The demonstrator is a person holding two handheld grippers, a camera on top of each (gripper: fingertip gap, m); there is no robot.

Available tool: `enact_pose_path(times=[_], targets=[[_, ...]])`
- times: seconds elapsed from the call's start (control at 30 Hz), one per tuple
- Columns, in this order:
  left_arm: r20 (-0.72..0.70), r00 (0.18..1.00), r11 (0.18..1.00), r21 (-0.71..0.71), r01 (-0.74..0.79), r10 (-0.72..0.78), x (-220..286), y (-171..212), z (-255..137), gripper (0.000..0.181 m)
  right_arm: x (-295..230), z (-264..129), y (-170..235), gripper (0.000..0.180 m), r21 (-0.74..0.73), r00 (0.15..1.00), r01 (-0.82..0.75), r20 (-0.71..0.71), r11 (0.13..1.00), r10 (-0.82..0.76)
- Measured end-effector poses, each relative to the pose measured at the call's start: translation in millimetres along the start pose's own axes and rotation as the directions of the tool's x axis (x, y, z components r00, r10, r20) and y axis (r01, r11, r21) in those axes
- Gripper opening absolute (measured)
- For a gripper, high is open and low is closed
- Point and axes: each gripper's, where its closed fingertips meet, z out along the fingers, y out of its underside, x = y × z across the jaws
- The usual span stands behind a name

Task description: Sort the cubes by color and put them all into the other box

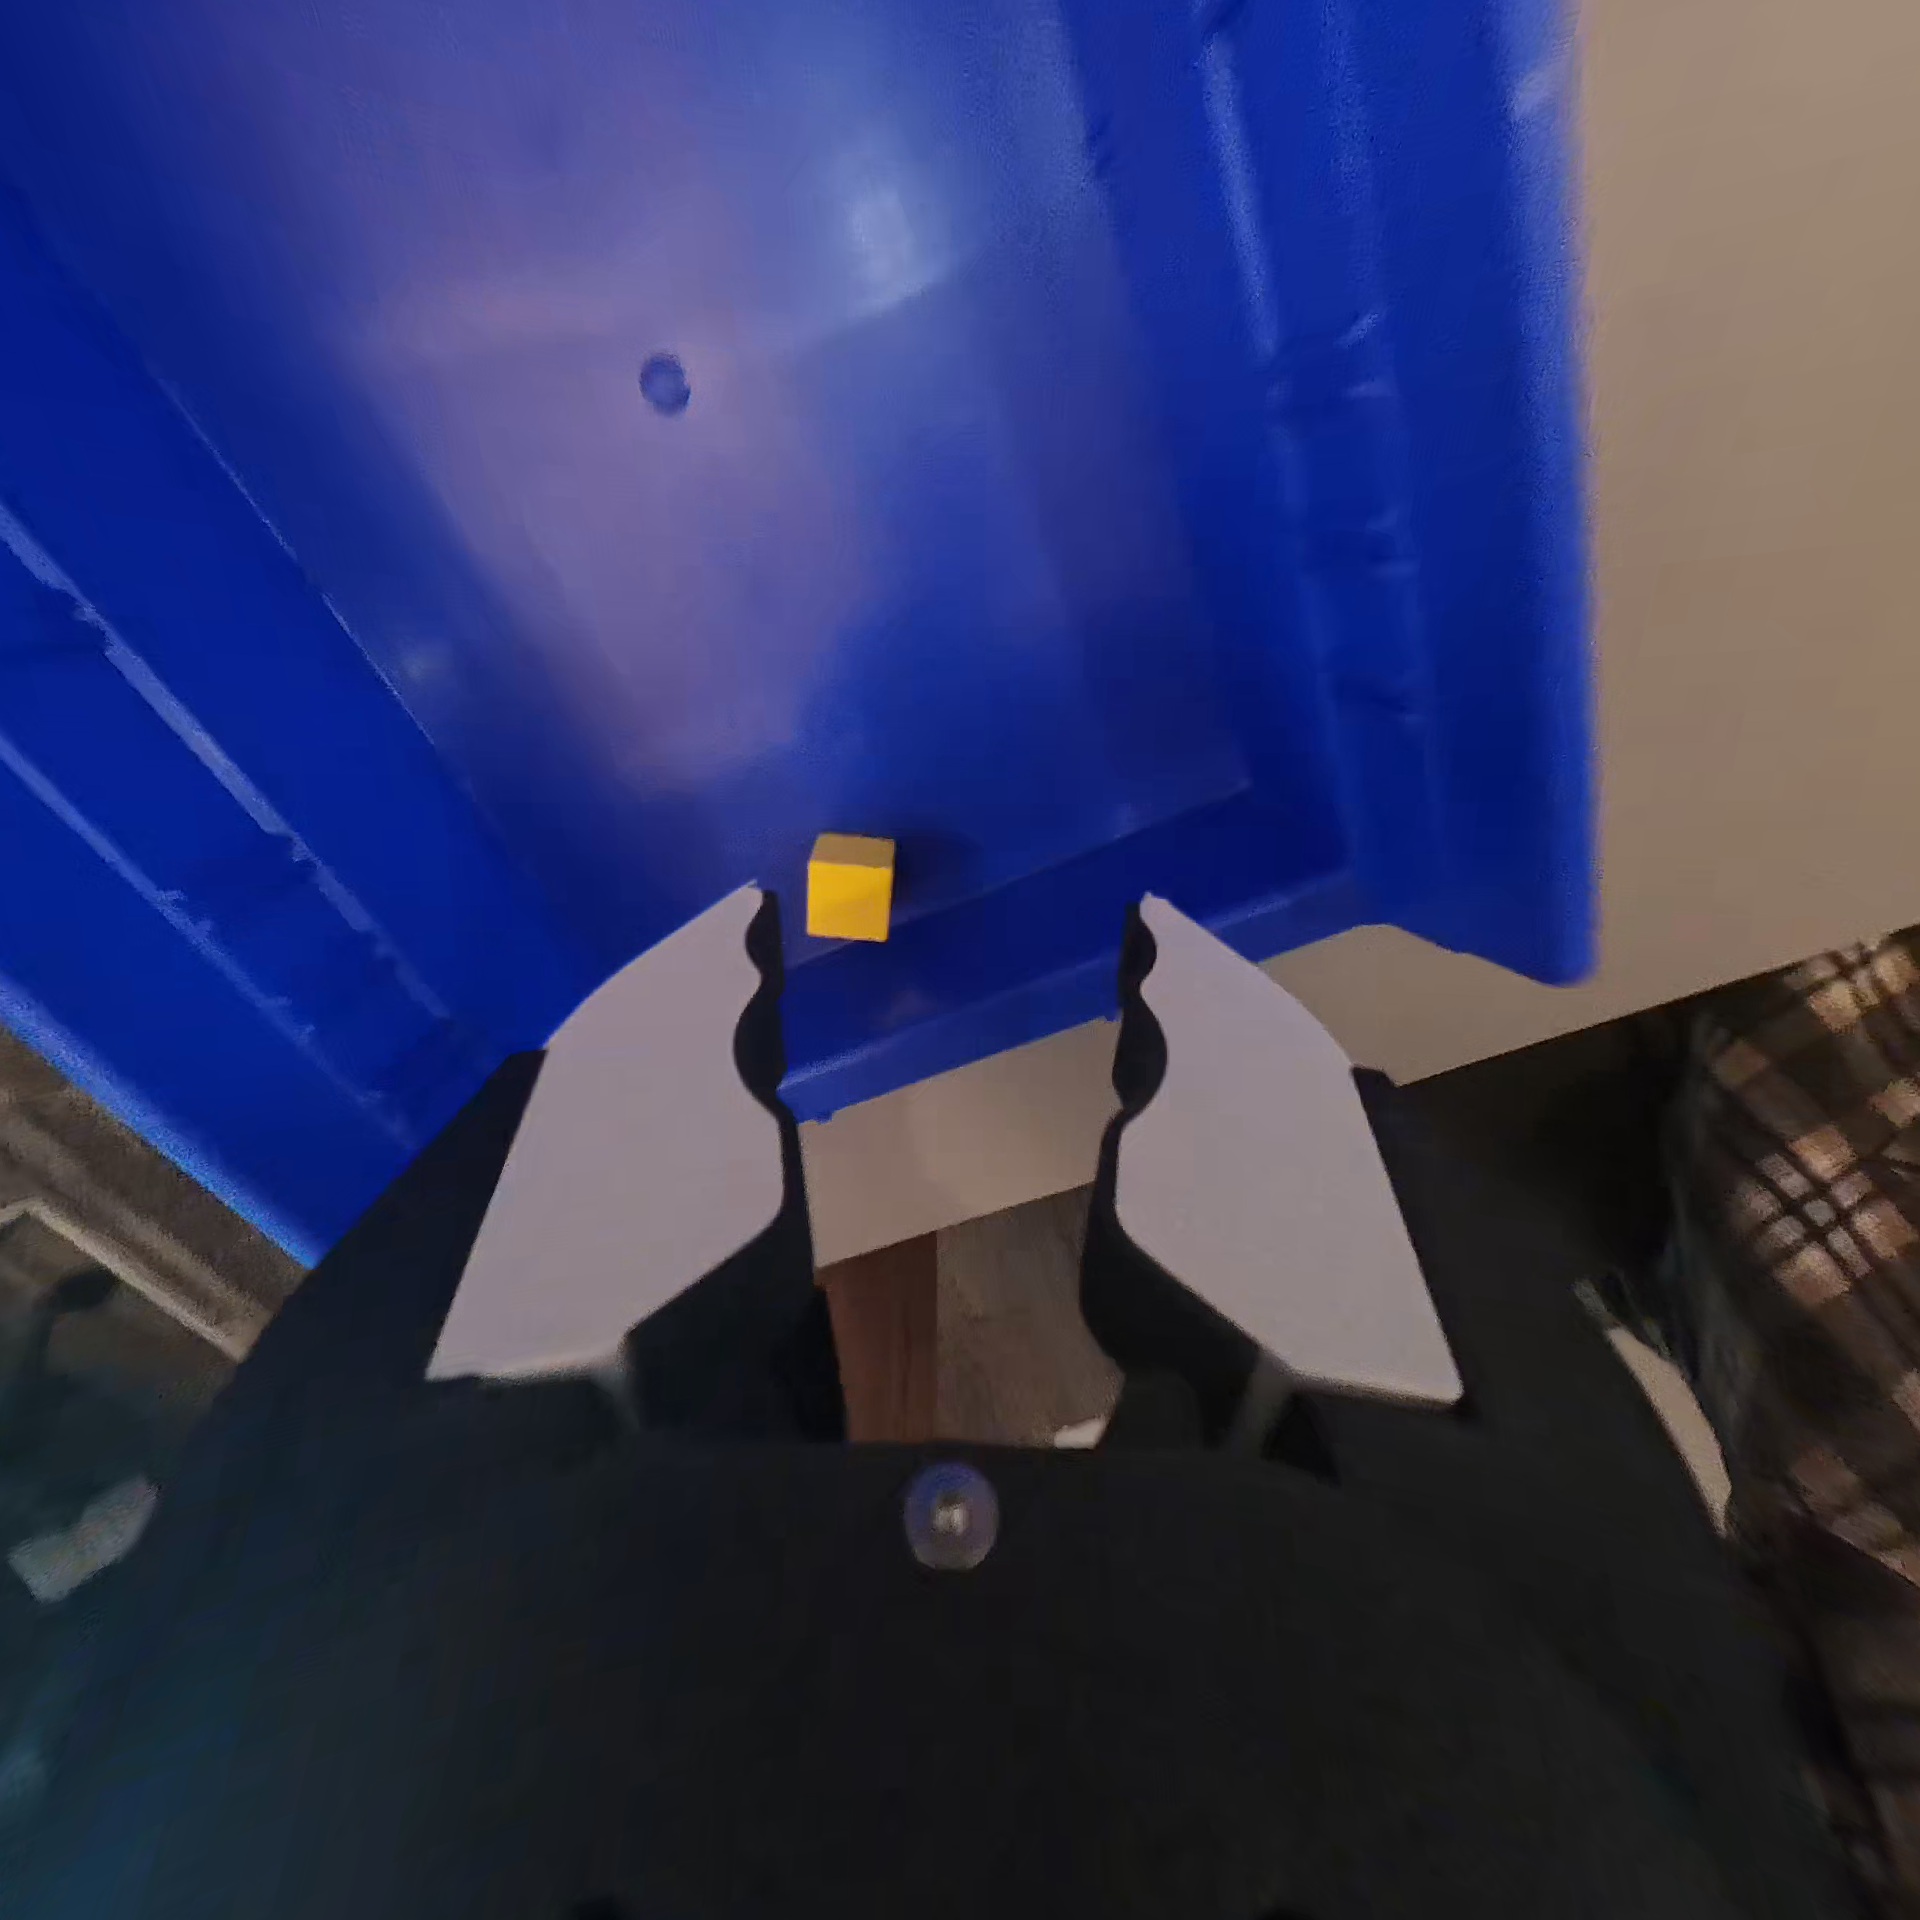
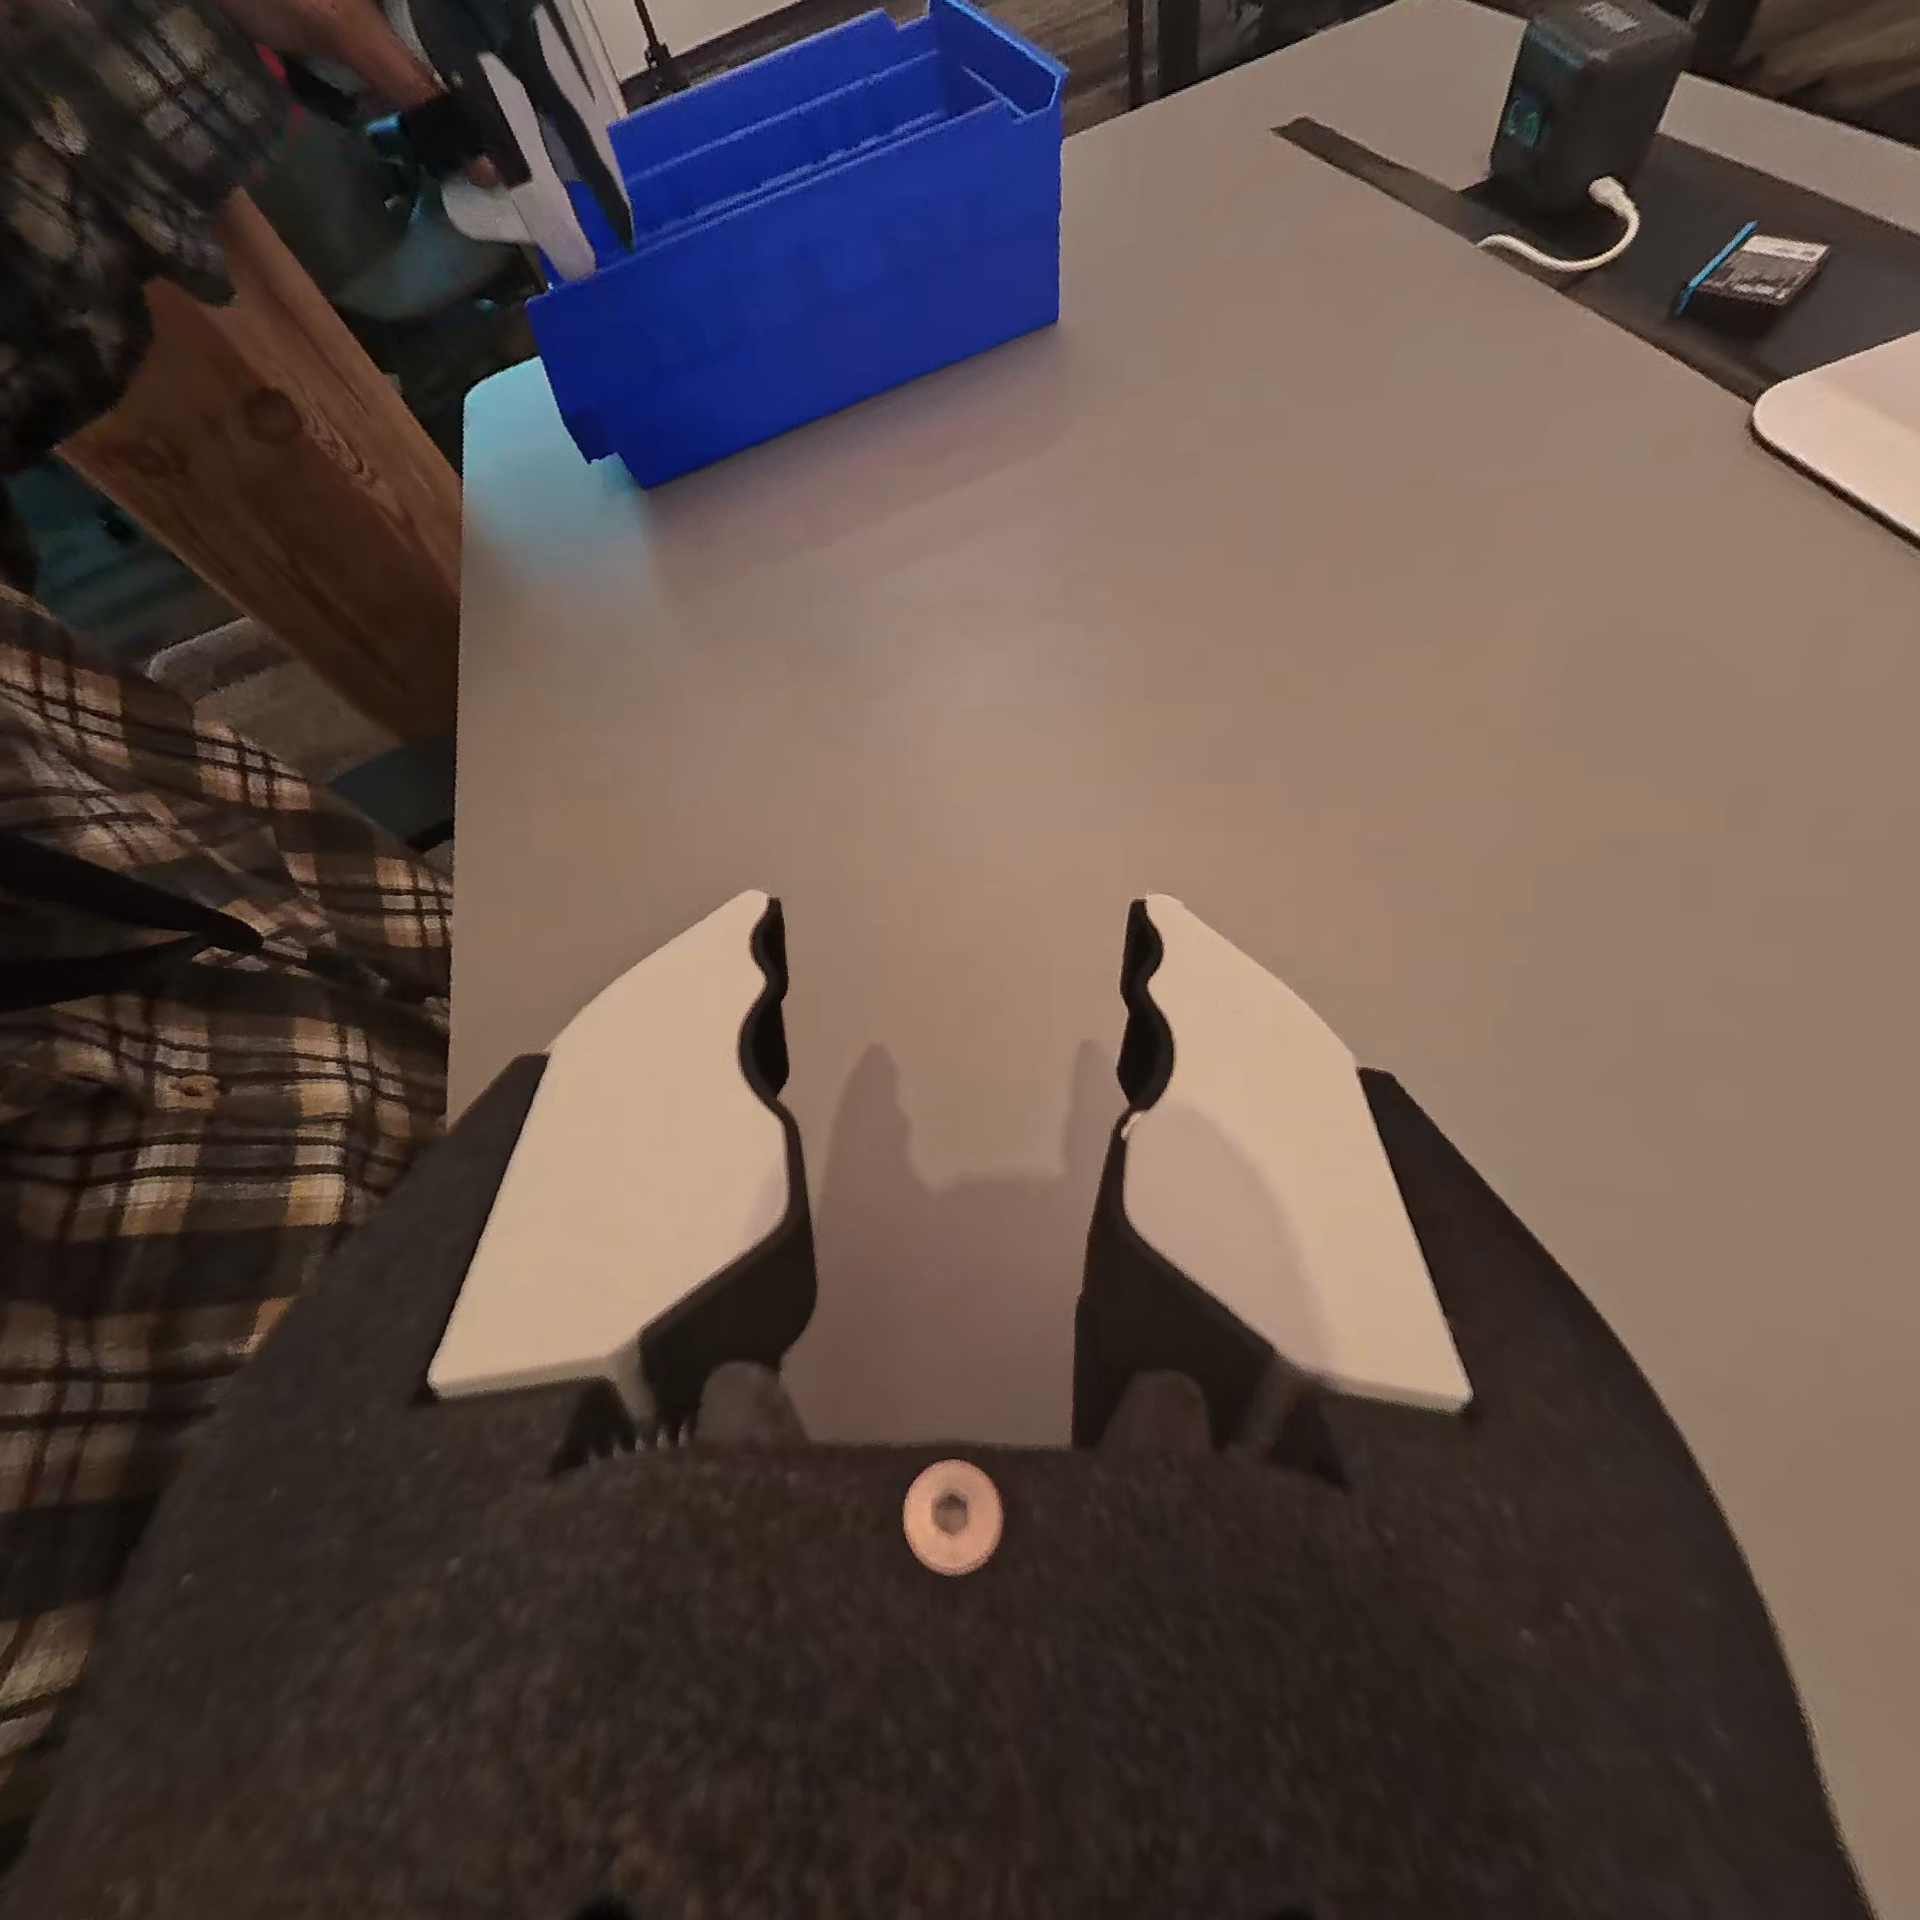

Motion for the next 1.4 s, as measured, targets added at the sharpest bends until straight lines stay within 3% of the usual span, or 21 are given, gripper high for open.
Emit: enact_pose_path(times=[0.2, 0.47, 0.57, 0.63, 0.8, 0.93, 0.97, 1.03, 1.13, 1.27, 1.3, 1.4], targets=[[0.053, 0.996, 0.987, -0.135, 0.085, -0.078, -19.6, 14.7, 26.4, 0.057, 0.9, -4.0, 6.4, 0.062, -0.013, 1.0, 0.006, -0.011, 1.0, -0.006], [0.043, 0.999, 0.948, -0.319, -0.008, 0.023, -28.0, 34.4, 46.6, 0.051, 2.8, -12.8, 10.4, 0.061, -0.004, 1.0, -0.001, -0.018, 1.0, 0.001], [0.003, 0.999, 0.938, -0.344, -0.045, 0.049, -24.9, 34.7, 52.2, 0.024, 2.4, -17.0, 8.4, 0.06, 0.008, 1.0, 0.002, -0.024, 1.0, -0.002], [-0.002, 0.999, 0.94, -0.337, -0.051, 0.053, -26.6, 32.9, 52.6, 0.021, 2.0, -19.9, 8.1, 0.059, 0.011, 1.0, 0.002, -0.029, 1.0, -0.002], [-0.002, 0.999, 0.982, -0.182, -0.043, 0.044, -31.0, 12.7, 35.6, 0.021, -0.3, -25.6, 5.9, 0.058, 0.037, 0.999, -0.014, -0.032, 0.999, 0.015], [0.046, 0.995, 0.976, 0.194, -0.1, 0.093, -18.9, -44.2, -18.7, 0.021, 0.2, -25.1, -4.9, 0.056, 0.104, 0.995, -0.103, 0.007, 0.989, 0.103], [0.053, 0.988, 0.933, 0.326, -0.151, 0.142, -3.2, -66.2, -38.8, 0.021, 0.9, -24.1, -11.3, 0.056, 0.137, 0.989, -0.144, 0.03, 0.98, 0.141], [0.101, 0.959, 0.774, 0.571, -0.273, 0.264, 42.9, -109.9, -80.7, 0.021, 1.5, -19.8, -27.3, 0.057, 0.205, 0.964, -0.257, 0.115, 0.944, 0.238], [0.2, 0.86, 0.423, 0.804, -0.418, 0.469, 142.6, -159.4, -129.5, 0.021, -6.9, -11.8, -63.9, 0.067, 0.274, 0.852, -0.484, 0.367, 0.831, 0.375], [0.322, 0.693, 0.053, 0.886, -0.461, 0.645, 272.6, -193.9, -142.6, 0.021, -23.8, -0.6, -107.7, 0.066, 0.144, 0.532, -0.761, 0.695, 0.633, 0.483], [0.343, 0.663, 0.0, 0.888, -0.46, 0.665, 297.8, -200.0, -139.3, 0.021, -27.8, 6.1, -110.1, 0.065, 0.096, 0.494, -0.775, 0.707, 0.624, 0.505], [0.371, 0.578, -0.093, 0.887, -0.452, 0.727, 357.5, -210.2, -125.1, 0.021, -39.0, 20.9, -108.4, 0.062, 0.019, 0.487, -0.764, 0.672, 0.645, 0.558]])
